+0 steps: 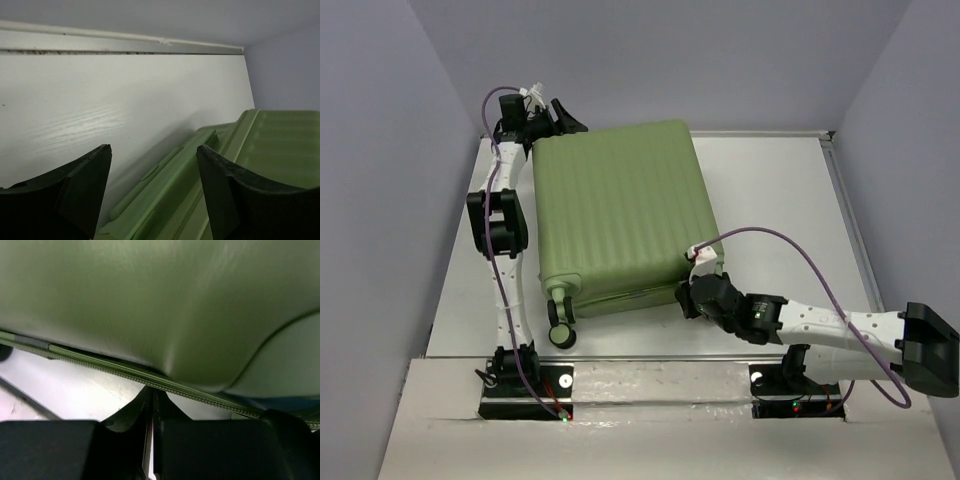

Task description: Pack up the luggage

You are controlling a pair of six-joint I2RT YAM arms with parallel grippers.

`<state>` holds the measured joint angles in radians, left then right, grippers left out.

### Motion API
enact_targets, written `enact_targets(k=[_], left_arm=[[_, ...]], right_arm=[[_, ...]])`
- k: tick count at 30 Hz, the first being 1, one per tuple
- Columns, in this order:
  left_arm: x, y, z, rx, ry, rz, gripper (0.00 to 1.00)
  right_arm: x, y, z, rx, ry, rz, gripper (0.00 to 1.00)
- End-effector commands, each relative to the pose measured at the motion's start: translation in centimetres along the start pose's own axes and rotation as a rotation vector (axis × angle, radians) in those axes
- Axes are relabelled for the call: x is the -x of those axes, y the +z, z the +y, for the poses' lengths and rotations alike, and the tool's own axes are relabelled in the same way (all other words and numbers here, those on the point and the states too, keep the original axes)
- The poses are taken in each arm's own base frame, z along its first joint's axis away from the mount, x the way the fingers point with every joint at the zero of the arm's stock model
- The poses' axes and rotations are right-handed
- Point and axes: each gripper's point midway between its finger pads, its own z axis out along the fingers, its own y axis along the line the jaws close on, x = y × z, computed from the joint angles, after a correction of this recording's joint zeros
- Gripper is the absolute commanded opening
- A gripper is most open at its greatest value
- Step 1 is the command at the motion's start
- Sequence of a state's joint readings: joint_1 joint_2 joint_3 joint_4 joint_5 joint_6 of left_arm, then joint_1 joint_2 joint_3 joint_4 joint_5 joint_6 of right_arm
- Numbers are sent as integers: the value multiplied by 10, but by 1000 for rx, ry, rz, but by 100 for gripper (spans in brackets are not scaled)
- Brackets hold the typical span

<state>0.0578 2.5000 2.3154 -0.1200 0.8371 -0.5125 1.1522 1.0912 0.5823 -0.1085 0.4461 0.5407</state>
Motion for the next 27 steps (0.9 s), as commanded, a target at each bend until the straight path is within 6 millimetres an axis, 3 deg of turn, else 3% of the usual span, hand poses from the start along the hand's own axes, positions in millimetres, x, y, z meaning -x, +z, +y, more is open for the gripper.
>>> enact_targets(k=[1, 2, 3, 4, 5, 6, 7, 8, 9, 10, 13, 15, 16, 17, 18, 20, 21, 22, 23, 24, 25, 27], left_arm=[[-32, -13, -31, -72, 89, 61, 76], [-33, -18, -25, -21, 93, 33, 74], [-58, -20, -2, 33, 39, 5, 70], [-56, -28, -3, 54, 17, -56, 70], [-48, -44, -28, 21, 20, -117, 69], [-77, -54, -17, 61, -50, -109, 65], [-77, -53, -16, 73, -58, -117, 65], [-96, -63, -14, 101, -89, -101, 65], [-107, -68, -9, 131, -121, -99, 64], [-127, -81, -7, 160, -146, -87, 64], [-151, -103, 1, 245, -166, -105, 64], [-180, -127, 1, 291, -192, -100, 64], [-177, -140, -10, 300, -176, -143, 64], [-186, -148, -10, 317, -192, -152, 64], [-215, -157, -3, 345, -217, -120, 64], [-220, -176, -16, 348, -175, -161, 65], [-251, -180, -15, 379, -175, -109, 65], [-250, -188, -31, 351, -139, -133, 65], [-257, -193, -35, 351, -125, -129, 65], [-277, -200, -32, 370, -138, -96, 65], [-278, -204, -51, 329, -102, -123, 65], [-299, -210, -55, 335, -98, -86, 66]], right_arm=[[79, 7, -13, -134, 151, -356, 7], [85, 9, -15, -139, 156, -377, 7], [95, 14, -22, -138, 173, -393, 7], [102, 16, -22, -122, 182, -404, 7], [112, 21, -24, -108, 197, -426, 7], [125, 28, -24, -51, 215, -424, 7], [134, 28, -34, -74, 230, -443, 7], [139, 33, -30, -28, 226, -438, 7], [157, 34, -41, -39, 240, -468, 7], [163, 39, -39, -3, 230, -459, 7], [188, 41, -47, 38, 248, -488, 7], [211, 45, -54, 95, 260, -497, 7], [218, 48, -56, 114, 263, -494, 7], [227, 52, -71, 110, 278, -490, 7], [247, 48, -56, 213, 259, -485, 7], [245, 67, -58, 311, 269, -386, 7], [272, 64, -50, 378, 257, -396, 8], [260, 89, -52, 422, 275, -306, 9], [256, 98, -49, 466, 305, -236, 11], [253, 101, -40, 549, 303, -168, 11], [263, 118, -37, 575, 304, -137, 13], [257, 129, -30, 630, 337, -22, 16]])
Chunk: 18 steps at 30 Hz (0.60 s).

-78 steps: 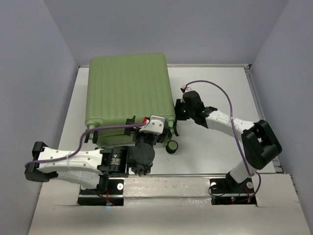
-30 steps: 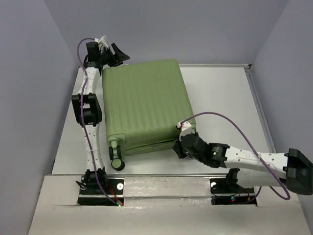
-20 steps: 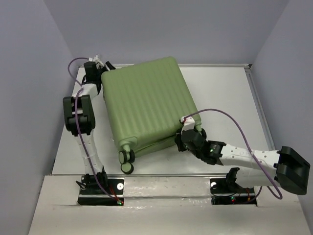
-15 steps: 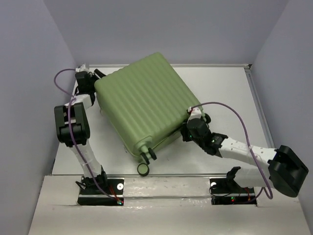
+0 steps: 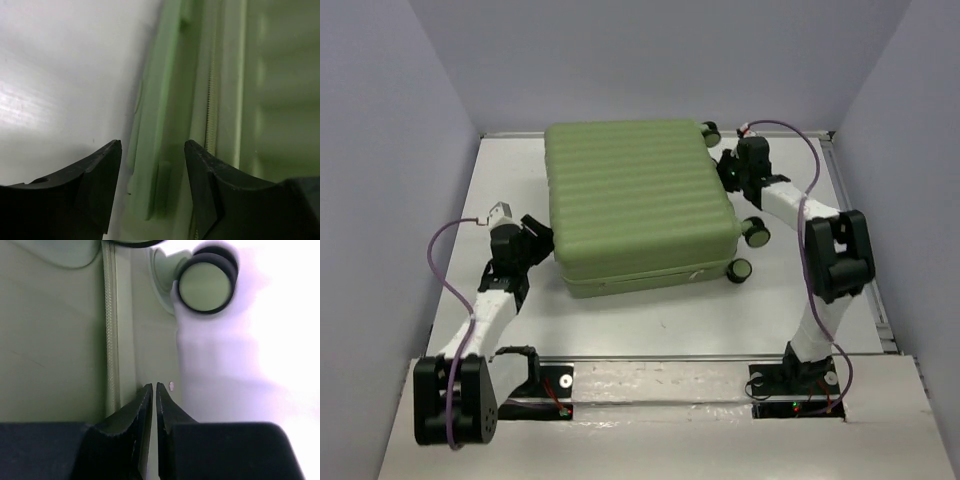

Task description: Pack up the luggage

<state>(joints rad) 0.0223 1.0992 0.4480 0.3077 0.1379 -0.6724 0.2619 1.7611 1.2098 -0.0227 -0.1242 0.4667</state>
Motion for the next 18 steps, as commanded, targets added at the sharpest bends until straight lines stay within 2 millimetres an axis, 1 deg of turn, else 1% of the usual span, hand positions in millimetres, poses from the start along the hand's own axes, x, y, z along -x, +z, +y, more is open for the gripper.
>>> enact_targets(k=[1, 2, 3, 4, 5, 6, 7, 8, 9, 10, 11, 12, 14, 15, 16, 17, 18], left_arm=[[-89, -53, -53, -245, 120, 272, 66], [-94, -59, -56, -261, 120, 279, 66], [-102, -64, -55, -265, 108, 294, 66], [-108, -73, -66, -305, 121, 304, 66], [-113, -78, -68, -311, 123, 313, 66], [-118, -81, -68, -314, 123, 318, 66], [-119, -87, -74, -339, 110, 314, 66], [-126, -95, -78, -363, 116, 330, 66], [-130, -96, -74, -353, 113, 333, 66], [-131, -100, -76, -363, 107, 327, 66], [-129, -105, -79, -381, 101, 318, 66], [-123, -109, -82, -397, 97, 288, 67], [-117, -112, -86, -408, 108, 267, 67], [-112, -114, -89, -409, 113, 257, 67], [-109, -116, -92, -420, 119, 247, 67], [-107, -117, -94, -423, 124, 244, 67], [-103, -119, -96, -424, 138, 236, 67]], right_arm=[[23, -44, 210, 807, -46, 194, 17], [16, -28, 208, 805, -7, 239, 18], [17, -26, 213, 828, 3, 258, 20], [33, -27, 224, 852, 1, 235, 24], [28, -14, 221, 840, 38, 276, 26], [31, -12, 225, 850, 47, 283, 28], [47, -16, 236, 881, 39, 258, 33], [50, -15, 240, 883, 68, 277, 38], [48, -5, 239, 884, 77, 286, 42], [51, -4, 241, 875, 89, 294, 48], [63, -6, 245, 867, 91, 261, 59], [67, -6, 246, 859, 88, 245, 70], [77, -11, 249, 849, 71, 208, 76], [89, -15, 253, 836, 56, 164, 79], [98, -19, 254, 819, 38, 138, 82], [100, -21, 251, 785, 5, 132, 86], [122, -30, 254, 772, -19, 63, 88]])
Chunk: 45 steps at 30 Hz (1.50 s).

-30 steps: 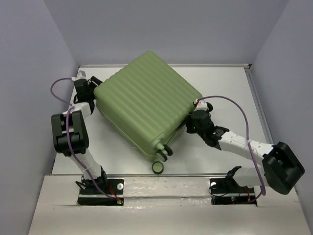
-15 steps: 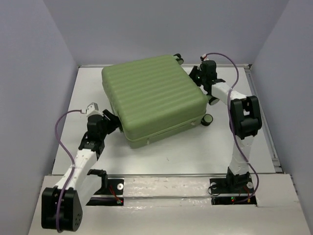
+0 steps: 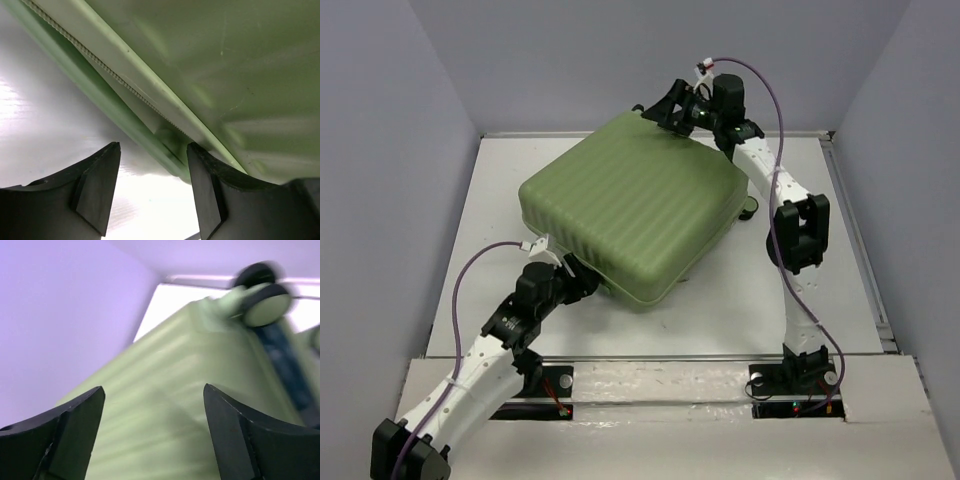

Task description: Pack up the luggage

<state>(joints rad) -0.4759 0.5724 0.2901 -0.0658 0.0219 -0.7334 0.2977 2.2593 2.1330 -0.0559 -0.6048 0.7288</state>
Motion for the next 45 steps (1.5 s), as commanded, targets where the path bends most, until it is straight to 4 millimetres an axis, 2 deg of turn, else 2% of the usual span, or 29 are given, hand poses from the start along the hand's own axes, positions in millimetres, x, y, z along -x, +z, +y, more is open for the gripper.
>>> enact_targets(k=[1, 3, 4, 5, 7, 8, 9, 10, 11, 12, 13, 14, 15, 16, 17, 18, 20, 21, 24, 25, 26, 29, 30, 33, 37, 40, 43, 44, 45], left_arm=[[22, -13, -53, -191, 5, -23, 68], [22, -14, -55, -196, 9, -20, 69], [21, -14, -56, -199, 6, -17, 69], [20, -15, -56, -206, 6, -10, 69], [19, -16, -59, -220, 5, -4, 69], [15, -19, -56, -213, 7, 11, 69], [16, -21, -58, -224, 11, 6, 69], [15, -24, -59, -228, 11, 15, 69], [16, -28, -61, -242, 14, 10, 69], [17, -30, -64, -254, 14, 11, 69], [16, -33, -69, -275, 18, 26, 68], [16, -34, -72, -286, 19, 33, 67], [14, -37, -78, -314, 23, 54, 67], [14, -38, -82, -327, 32, 60, 66], [12, -38, -82, -331, 33, 72, 66], [11, -38, -83, -338, 51, 77, 66], [10, -37, -86, -342, 67, 92, 65], [10, -38, -88, -351, 73, 98, 65], [16, -39, -95, -361, 78, 94, 64], [18, -38, -97, -360, 79, 93, 64], [19, -38, -98, -361, 81, 87, 64], [23, -33, -97, -343, 80, 75, 64], [23, -32, -98, -351, 78, 73, 63], [15, -29, -94, -351, 78, 102, 60], [-2, -30, -80, -338, 69, 133, 47], [-16, -33, -81, -350, 60, 173, 39], [-28, -33, -83, -346, 62, 206, 35], [-34, -33, -85, -347, 71, 221, 35], [-37, -33, -87, -347, 73, 226, 34]], right_arm=[[-4, -20, 107, 141, -115, 84, 89], [21, -44, 136, 154, -198, 17, 90], [19, -43, 132, 147, -192, 21, 90], [28, -64, 157, 174, -260, -8, 88], [26, -86, 170, 171, -313, -21, 80], [8, -110, 180, 155, -381, -16, 61], [-21, -98, 150, 120, -370, 53, 49], [-17, -136, 182, 114, -436, -25, 34], [-67, -137, 148, 57, -417, 42, 13], [-90, -151, 150, 75, -422, 54, 8], [-96, -190, 179, 120, -458, -20, 7], [-151, -192, 145, 83, -402, 36, 7], [-159, -219, 161, 130, -418, -23, 7], [-205, -221, 130, 92, -366, 30, 7], [-198, -231, 142, 119, -380, -5, 7], [-235, -233, 113, 68, -342, 39, 7], [-251, -244, 104, 70, -334, 23, 7], [-272, -247, 85, 43, -325, 62, 7], [-281, -250, 71, 38, -342, 42, 26], [-294, -252, 59, 33, -337, 60, 34], [-291, -250, 64, 68, -352, 29, 47], [-297, -241, 53, 69, -381, 28, 52], [-303, -236, 47, 63, -383, 50, 52], [-300, -229, 48, 86, -417, 29, 52], [-305, -225, 46, 113, -436, 28, 52], [-304, -222, 44, 115, -444, 12, 50], [-304, -219, 44, 126, -450, 7, 45], [-301, -217, 49, 144, -454, -6, 36], [-304, -215, 48, 148, -448, 8, 32]])
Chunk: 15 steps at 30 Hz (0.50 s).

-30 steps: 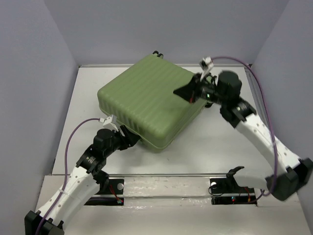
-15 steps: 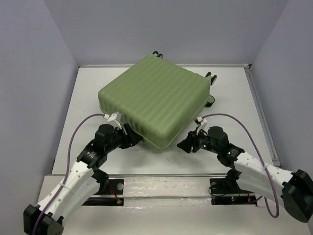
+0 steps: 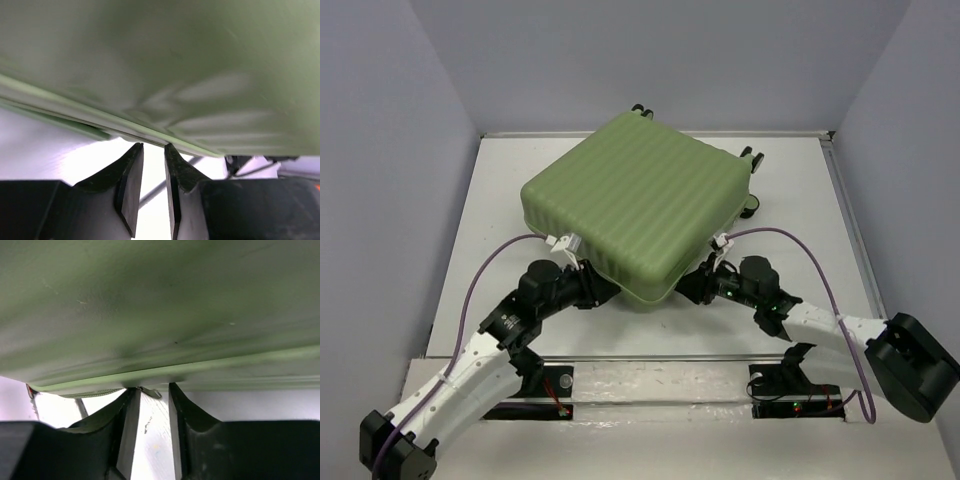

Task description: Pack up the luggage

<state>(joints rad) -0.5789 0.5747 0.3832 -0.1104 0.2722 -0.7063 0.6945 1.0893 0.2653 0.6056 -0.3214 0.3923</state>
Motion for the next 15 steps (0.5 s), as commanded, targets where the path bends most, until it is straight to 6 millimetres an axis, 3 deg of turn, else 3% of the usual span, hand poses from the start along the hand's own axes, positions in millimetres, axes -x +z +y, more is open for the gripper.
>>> enact_targets(k=[1, 8, 13, 15], left_arm=[[-11, 5, -28, -95, 4, 19, 34], [-11, 14, -57, -150, 21, 25, 34], [8, 24, -74, -180, 23, -33, 34], [16, 27, -81, -189, 31, -56, 34]], right_arm=[[29, 9, 18, 88, -66, -115, 31], [29, 12, 27, 109, -43, -141, 7], [15, 4, 50, 96, -29, -102, 7], [-8, -1, 52, 54, -2, -18, 7]])
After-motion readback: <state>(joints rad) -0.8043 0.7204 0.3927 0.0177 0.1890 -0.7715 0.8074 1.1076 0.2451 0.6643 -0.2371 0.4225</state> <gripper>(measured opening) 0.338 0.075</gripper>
